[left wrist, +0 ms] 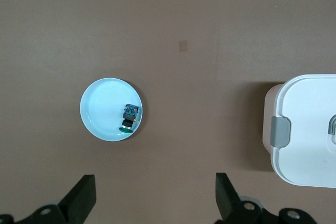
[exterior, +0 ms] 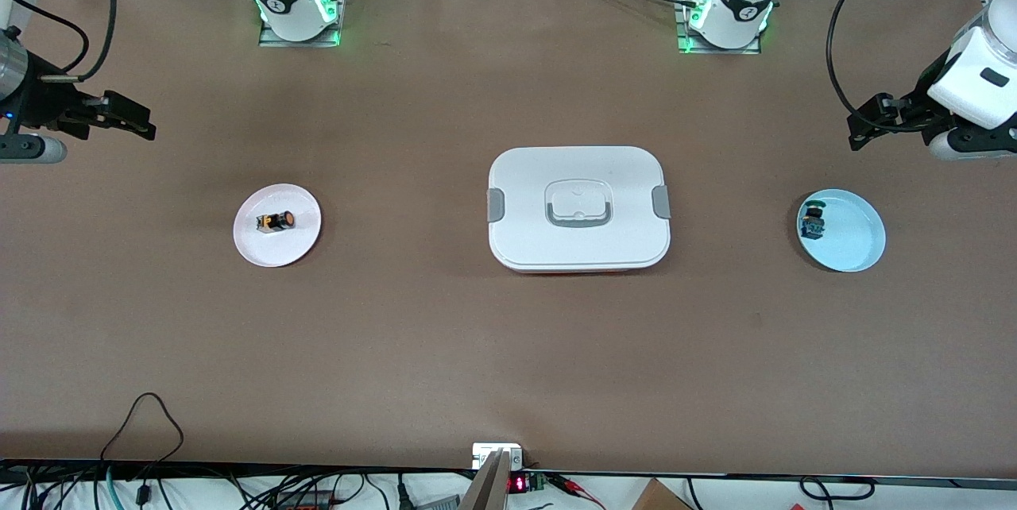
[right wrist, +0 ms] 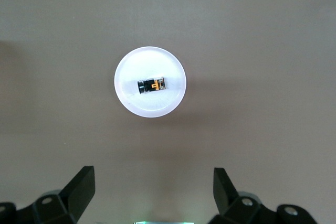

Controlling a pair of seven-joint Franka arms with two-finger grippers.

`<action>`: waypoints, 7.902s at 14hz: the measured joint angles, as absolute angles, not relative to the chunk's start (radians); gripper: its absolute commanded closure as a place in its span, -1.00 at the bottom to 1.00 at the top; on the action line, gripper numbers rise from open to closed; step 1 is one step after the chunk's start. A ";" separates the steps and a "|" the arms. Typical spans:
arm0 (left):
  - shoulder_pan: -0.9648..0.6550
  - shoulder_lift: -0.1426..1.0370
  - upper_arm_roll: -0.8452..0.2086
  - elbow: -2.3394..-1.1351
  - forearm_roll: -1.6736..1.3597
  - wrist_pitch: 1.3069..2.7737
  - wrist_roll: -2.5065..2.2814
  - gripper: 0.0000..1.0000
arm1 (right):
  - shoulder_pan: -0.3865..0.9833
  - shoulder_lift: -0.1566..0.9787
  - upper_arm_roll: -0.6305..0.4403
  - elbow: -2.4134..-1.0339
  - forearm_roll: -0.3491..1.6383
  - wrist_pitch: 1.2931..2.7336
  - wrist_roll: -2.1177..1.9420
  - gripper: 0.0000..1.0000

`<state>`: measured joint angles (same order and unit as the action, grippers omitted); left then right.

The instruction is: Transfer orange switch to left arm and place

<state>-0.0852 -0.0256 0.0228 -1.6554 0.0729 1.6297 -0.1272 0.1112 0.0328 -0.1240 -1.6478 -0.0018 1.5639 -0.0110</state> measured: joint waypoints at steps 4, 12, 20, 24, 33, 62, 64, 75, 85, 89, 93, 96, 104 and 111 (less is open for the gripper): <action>-0.085 -0.026 0.023 -1.655 0.073 1.630 -0.127 -1.00 | 0.109 0.080 -0.126 -1.651 -0.003 1.565 -0.011 -1.00; -0.085 -0.026 0.023 -1.655 0.073 1.630 -0.127 -1.00 | 0.110 0.184 -0.126 -1.652 -0.003 1.661 -0.011 -1.00; -0.085 -0.026 0.023 -1.655 0.073 1.630 -0.127 -1.00 | 0.121 0.316 -0.124 -1.683 -0.003 1.822 -0.011 -1.00; -0.085 -0.026 0.022 -1.655 0.073 1.630 -0.127 -1.00 | 0.137 0.321 -0.122 -1.802 -0.003 1.949 -0.011 -1.00; -0.089 -0.026 0.016 -1.654 0.073 1.630 -0.127 -1.00 | 0.146 0.322 -0.122 -2.031 0.043 2.236 -0.011 -1.00; -0.088 -0.024 -0.033 -1.629 0.073 1.606 -0.130 -1.00 | 0.147 0.440 -0.117 -2.087 0.159 2.381 -0.231 -1.00; -0.085 -0.022 -0.032 -1.628 0.073 1.606 -0.130 -1.00 | 0.147 0.443 -0.115 -2.087 0.159 2.390 -0.233 -1.00; -0.086 -0.020 -0.034 -1.625 0.073 1.605 -0.130 -1.00 | 0.147 0.476 -0.104 -2.091 0.160 2.418 -0.233 -0.68; -0.086 -0.020 -0.034 -1.624 0.073 1.605 -0.130 -1.00 | 0.148 0.471 -0.098 -2.091 0.161 2.401 -0.235 0.85; -0.085 -0.020 -0.033 -1.624 0.073 1.605 -0.130 -1.00 | 0.148 0.425 -0.087 -2.012 0.161 2.239 -0.236 0.96; -0.083 -0.019 -0.032 -1.624 0.073 1.605 -0.130 -1.00 | 0.148 0.376 -0.062 -1.903 0.161 2.084 -0.238 1.00; -0.083 -0.019 -0.031 -1.623 0.073 1.605 -0.130 -1.00 | 0.149 0.351 -0.017 -1.800 0.165 1.962 -0.250 1.00; -0.083 -0.019 -0.030 -1.623 0.073 1.605 -0.130 -1.00 | 0.156 0.321 0.096 -1.637 0.442 1.905 -0.515 1.00; -0.079 -0.018 -0.027 -1.623 -0.017 1.599 -0.124 -1.00 | 0.193 0.321 0.125 -1.633 0.743 1.899 -1.110 1.00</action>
<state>-0.0788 -0.0182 -0.0272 -1.6231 -0.0174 1.5992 -0.1237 0.1929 0.3213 0.1250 -1.6333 0.7432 1.8994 -1.1099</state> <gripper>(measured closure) 0.000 0.278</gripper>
